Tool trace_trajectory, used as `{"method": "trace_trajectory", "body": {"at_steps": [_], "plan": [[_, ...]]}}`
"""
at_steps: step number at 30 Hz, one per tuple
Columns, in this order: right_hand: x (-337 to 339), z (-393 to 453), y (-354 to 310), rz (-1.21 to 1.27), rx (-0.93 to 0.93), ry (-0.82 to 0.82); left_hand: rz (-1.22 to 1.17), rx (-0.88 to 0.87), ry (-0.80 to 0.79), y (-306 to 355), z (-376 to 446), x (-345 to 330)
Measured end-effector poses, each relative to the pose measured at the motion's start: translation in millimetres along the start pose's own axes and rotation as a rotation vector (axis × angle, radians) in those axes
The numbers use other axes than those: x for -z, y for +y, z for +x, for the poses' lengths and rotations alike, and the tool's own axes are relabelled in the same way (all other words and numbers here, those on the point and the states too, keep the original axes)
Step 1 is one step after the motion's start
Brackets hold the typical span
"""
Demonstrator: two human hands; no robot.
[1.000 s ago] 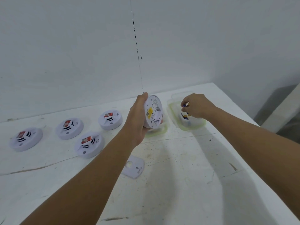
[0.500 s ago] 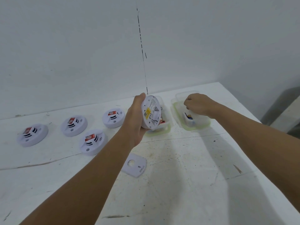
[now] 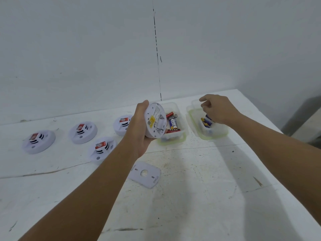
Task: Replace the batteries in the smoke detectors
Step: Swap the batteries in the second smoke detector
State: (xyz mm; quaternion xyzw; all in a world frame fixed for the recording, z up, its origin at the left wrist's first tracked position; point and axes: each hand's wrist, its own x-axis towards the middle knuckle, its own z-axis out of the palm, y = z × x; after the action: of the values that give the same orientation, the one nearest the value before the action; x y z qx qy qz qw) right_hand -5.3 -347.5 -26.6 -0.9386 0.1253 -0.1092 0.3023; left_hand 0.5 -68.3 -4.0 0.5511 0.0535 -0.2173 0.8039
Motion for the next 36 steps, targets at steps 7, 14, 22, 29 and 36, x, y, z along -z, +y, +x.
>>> {"method": "trace_trajectory", "body": {"at_steps": [7,14,22,29,36], "plan": [[-10,-5,-57,0.108,0.201,0.057,-0.050,-0.005,0.015,8,-1,16],[-43,-10,-97,-0.201,0.343,-0.333,-0.052,0.005,0.065,12,0,35],[-50,4,-110,-0.515,0.312,-0.533,-0.058,0.001,0.043,16,2,50],[-60,19,-101,-0.572,0.393,-0.369,-0.049,-0.008,0.039,18,6,56],[-60,24,-98,-0.423,0.310,-0.566,-0.044,0.012,0.037,17,10,58]]}}
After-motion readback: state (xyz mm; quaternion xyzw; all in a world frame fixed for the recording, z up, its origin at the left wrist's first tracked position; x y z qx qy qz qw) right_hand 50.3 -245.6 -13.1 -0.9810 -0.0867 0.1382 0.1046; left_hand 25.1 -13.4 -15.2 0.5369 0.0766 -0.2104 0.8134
